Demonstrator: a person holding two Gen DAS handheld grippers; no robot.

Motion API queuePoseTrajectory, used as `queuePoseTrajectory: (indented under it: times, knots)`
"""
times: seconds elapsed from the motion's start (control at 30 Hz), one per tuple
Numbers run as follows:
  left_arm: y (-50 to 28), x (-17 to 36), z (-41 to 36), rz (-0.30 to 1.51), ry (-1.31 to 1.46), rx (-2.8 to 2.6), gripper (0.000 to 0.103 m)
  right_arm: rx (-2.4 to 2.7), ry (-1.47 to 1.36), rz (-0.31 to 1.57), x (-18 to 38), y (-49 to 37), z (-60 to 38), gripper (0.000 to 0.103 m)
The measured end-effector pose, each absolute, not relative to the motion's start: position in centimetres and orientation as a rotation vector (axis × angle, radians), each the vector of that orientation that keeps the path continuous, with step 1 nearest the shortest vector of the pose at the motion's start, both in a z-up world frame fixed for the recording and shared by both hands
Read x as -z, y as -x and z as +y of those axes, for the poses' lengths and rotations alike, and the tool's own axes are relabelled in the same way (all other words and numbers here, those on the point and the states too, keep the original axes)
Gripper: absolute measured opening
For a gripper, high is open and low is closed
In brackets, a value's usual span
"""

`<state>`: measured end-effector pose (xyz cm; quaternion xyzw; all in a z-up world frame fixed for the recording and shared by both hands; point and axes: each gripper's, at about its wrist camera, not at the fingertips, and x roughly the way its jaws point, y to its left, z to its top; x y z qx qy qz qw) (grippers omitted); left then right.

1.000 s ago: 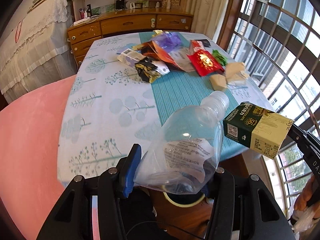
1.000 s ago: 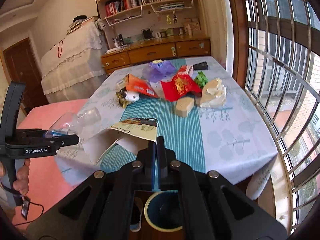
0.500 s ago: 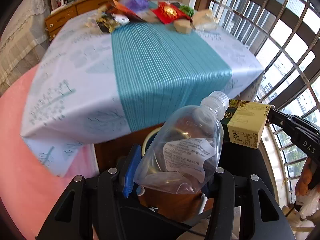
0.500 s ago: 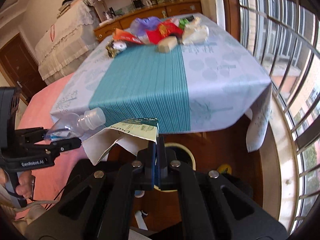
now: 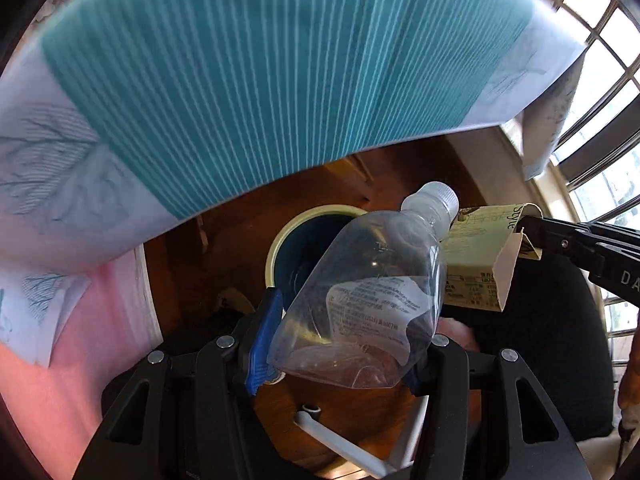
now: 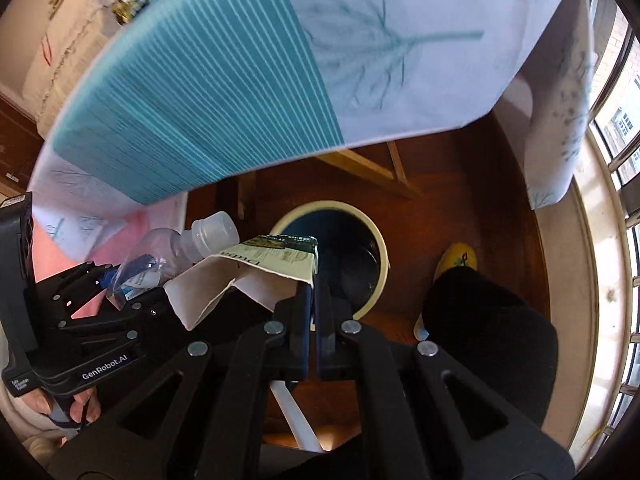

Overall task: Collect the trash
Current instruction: 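Carry the bottle and snack box down over the trash bin with both tools, then open both tools to drop the bottle and snack box into the bin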

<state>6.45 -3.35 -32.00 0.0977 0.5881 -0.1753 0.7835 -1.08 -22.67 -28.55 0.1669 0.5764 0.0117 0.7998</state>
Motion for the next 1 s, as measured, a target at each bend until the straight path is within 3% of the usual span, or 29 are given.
queuePoseTrajectory:
  times: [0.4, 0.67, 0.77, 0.8, 0.83, 0.9, 1.0]
  knots:
    - [-10.3, 43.4, -5.8, 1.314, -0.283, 0.241, 0.052, 0.069, -0.375, 1.334, 43.2, -2.8, -22.8, 0.0]
    - [-11.2, 46.3, -7.2, 1.34, -0.295, 0.254, 0.052, 0.068, -0.483, 1.369, 48.3, -3.8, -23.6, 0.002]
    - [-11.8, 46.6, -6.5, 1.384, -0.281, 0.255, 0.055, 0.069, -0.481, 1.367, 48.5, -3.9, -23.3, 0.018]
    - [-11.9, 46.8, -6.3, 1.388, -0.279, 0.252, 0.063, 0.067, -0.481, 1.362, 48.4, -3.7, -23.2, 0.032]
    - [-12.0, 46.9, -6.2, 1.388, -0.277, 0.246, 0.067, 0.063, -0.485, 1.352, 48.2, -3.7, -23.2, 0.038]
    - [-12.0, 46.9, -5.7, 1.381, -0.266, 0.244, 0.08, 0.053, -0.492, 1.343, 47.8, -3.4, -23.1, 0.038]
    - [-12.0, 46.7, -5.2, 1.373, -0.248, 0.249, 0.082, 0.053, -0.482, 1.351, 47.7, -3.4, -22.9, 0.039]
